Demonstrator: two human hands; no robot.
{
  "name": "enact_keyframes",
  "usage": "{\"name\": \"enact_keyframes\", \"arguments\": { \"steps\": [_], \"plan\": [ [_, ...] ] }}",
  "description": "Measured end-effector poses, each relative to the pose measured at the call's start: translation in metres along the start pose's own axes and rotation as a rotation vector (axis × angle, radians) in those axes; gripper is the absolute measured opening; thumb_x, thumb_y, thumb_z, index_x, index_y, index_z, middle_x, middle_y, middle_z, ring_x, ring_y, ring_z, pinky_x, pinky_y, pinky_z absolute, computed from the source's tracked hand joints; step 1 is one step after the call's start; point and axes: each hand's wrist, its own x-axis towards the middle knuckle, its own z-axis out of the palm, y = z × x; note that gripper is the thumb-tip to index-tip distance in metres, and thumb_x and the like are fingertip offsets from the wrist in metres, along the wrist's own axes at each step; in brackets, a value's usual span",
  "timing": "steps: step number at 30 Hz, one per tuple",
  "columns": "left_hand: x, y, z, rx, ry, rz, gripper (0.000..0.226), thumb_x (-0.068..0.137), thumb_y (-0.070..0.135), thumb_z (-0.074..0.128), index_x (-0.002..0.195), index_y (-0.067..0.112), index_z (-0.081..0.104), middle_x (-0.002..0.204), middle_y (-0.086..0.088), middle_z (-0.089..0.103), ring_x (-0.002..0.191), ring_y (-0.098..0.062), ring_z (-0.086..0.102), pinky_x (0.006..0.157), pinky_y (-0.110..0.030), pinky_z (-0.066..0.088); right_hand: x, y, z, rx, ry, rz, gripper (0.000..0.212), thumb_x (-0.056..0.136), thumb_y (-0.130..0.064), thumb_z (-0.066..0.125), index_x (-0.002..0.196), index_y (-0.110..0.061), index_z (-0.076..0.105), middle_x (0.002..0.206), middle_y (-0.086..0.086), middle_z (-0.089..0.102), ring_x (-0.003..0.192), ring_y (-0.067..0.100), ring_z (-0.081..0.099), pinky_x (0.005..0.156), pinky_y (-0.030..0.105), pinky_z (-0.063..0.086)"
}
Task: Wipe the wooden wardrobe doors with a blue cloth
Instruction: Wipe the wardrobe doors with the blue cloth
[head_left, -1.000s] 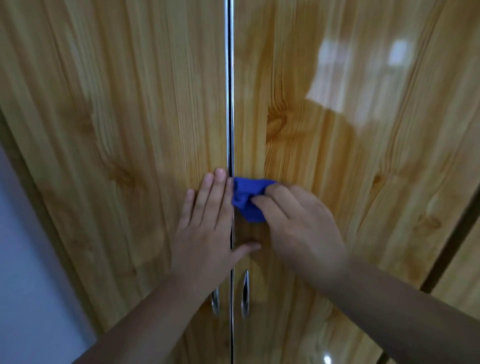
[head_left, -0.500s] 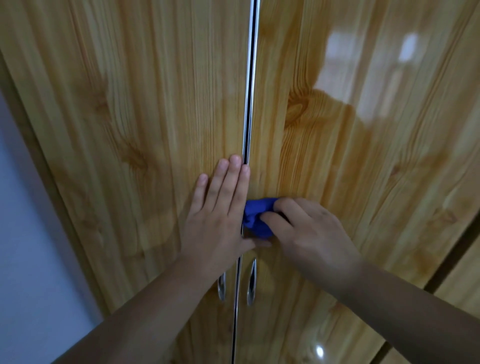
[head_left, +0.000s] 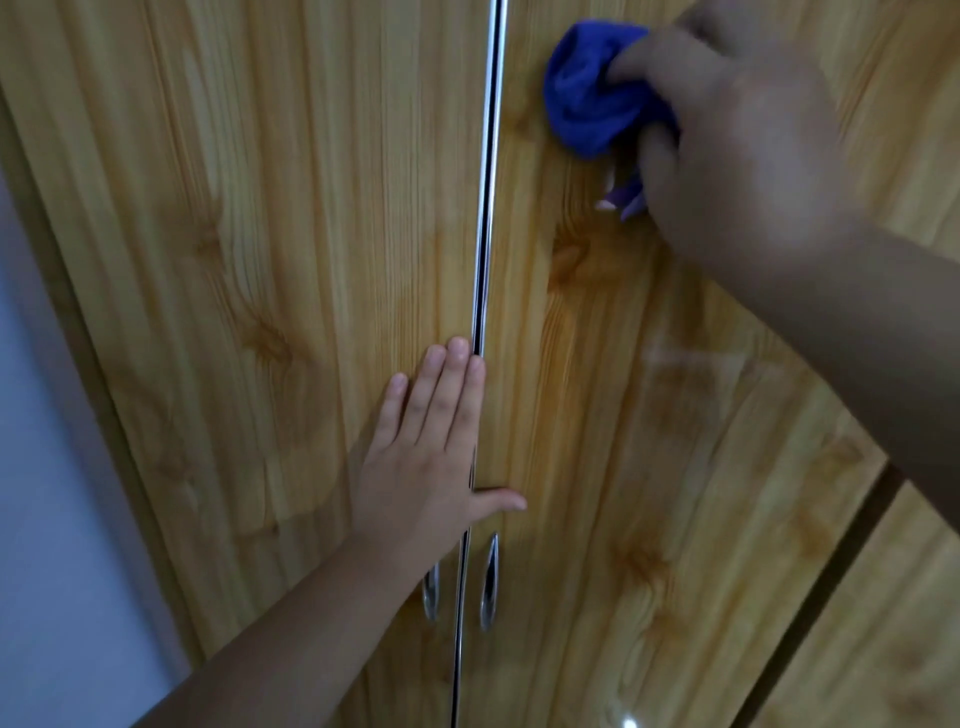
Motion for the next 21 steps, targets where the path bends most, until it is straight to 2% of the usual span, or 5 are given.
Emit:
{"name": "enact_keyframes", "arguments": {
  "steps": [3, 8, 13, 18, 21],
  "plan": [
    [0.0, 0.0, 0.001, 0.0, -0.005, 0.0, 0.146, 0.064, 0.095, 0.053, 0.165, 0.005, -0.003, 0.175, -0.012, -0.007, 0.162, -0.028, -0.002, 0.131, -0.049, 0.002, -0.003, 0.002, -0.006, 0.083, 0.017, 0.056, 0.034, 0.096, -0.001, 0.048, 0.126, -0.004, 0.063, 0.128, 0.022, 0.058, 0.095, 0.016, 0.049, 0.071, -0.007, 0.034],
    [0.0, 0.0, 0.001, 0.02, -0.009, 0.011, 0.143, 0.067, 0.095, 0.048, 0.164, 0.004, -0.005, 0.174, -0.013, -0.009, 0.162, -0.029, -0.004, 0.131, -0.05, 0.003, -0.069, -0.024, 0.019, 0.058, -0.028, 0.087, 0.031, 0.086, 0.003, 0.055, 0.114, -0.001, 0.069, 0.11, 0.021, 0.063, 0.095, 0.038, 0.06, 0.078, 0.047, 0.052],
    [-0.002, 0.001, 0.0, 0.01, 0.015, 0.028, 0.143, 0.067, 0.094, 0.05, 0.164, 0.003, -0.003, 0.174, -0.013, -0.009, 0.162, -0.03, 0.0, 0.13, -0.052, 0.009, -0.184, -0.053, 0.048, 0.104, -0.285, 0.016, 0.03, 0.084, 0.005, 0.057, 0.108, -0.007, 0.072, 0.106, 0.012, 0.066, 0.083, 0.03, 0.061, 0.069, 0.044, 0.055],
    [-0.002, 0.004, 0.001, -0.003, 0.018, 0.015, 0.143, 0.067, 0.091, 0.054, 0.164, 0.002, 0.0, 0.174, -0.014, -0.007, 0.162, -0.031, -0.001, 0.131, -0.055, 0.011, -0.255, -0.042, 0.053, 0.13, -0.382, -0.008, 0.032, 0.086, -0.001, 0.046, 0.106, -0.015, 0.066, 0.109, 0.004, 0.063, 0.083, 0.022, 0.052, 0.069, 0.035, 0.051],
    [-0.003, 0.004, 0.0, 0.0, 0.007, 0.005, 0.144, 0.067, 0.092, 0.052, 0.164, 0.002, -0.003, 0.174, -0.013, -0.011, 0.162, -0.03, -0.005, 0.131, -0.054, 0.009, -0.272, -0.029, 0.047, 0.115, -0.459, -0.075, 0.031, 0.082, 0.002, 0.058, 0.106, -0.016, 0.066, 0.11, 0.003, 0.062, 0.085, 0.022, 0.053, 0.073, 0.035, 0.051]
  ]
}}
